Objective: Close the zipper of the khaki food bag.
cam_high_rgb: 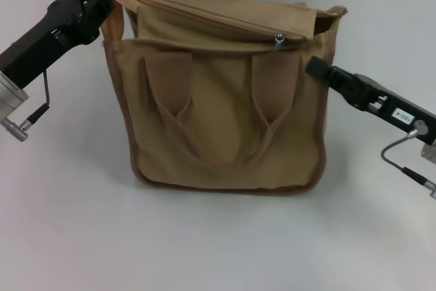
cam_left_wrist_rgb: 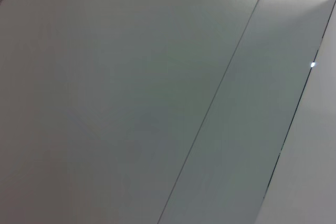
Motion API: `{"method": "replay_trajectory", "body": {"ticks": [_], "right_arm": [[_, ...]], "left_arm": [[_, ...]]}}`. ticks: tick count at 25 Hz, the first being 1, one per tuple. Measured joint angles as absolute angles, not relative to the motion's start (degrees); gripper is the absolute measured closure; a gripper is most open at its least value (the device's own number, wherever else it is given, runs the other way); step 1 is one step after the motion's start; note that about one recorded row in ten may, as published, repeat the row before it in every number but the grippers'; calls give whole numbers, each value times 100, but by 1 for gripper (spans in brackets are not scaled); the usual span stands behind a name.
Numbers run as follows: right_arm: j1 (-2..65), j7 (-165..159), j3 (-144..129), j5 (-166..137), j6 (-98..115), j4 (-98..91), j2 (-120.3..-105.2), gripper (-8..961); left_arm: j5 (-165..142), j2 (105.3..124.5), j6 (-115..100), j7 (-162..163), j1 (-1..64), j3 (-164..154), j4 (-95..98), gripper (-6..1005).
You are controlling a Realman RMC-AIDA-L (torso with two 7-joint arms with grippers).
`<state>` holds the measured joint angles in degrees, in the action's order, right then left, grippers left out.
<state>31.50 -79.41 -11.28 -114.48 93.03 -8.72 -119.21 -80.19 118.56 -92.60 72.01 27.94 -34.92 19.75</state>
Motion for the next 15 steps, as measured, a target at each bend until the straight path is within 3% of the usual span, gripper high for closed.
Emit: {"method": "replay_trajectory", "body": {"ticks": [15], "right_arm": [[2876, -7159, -1099, -11305, 10185, -922, -11934, 942]], "left_arm": [[-8111, 11870, -9221, 7117, 2779, -3631, 1935, 940]]}}
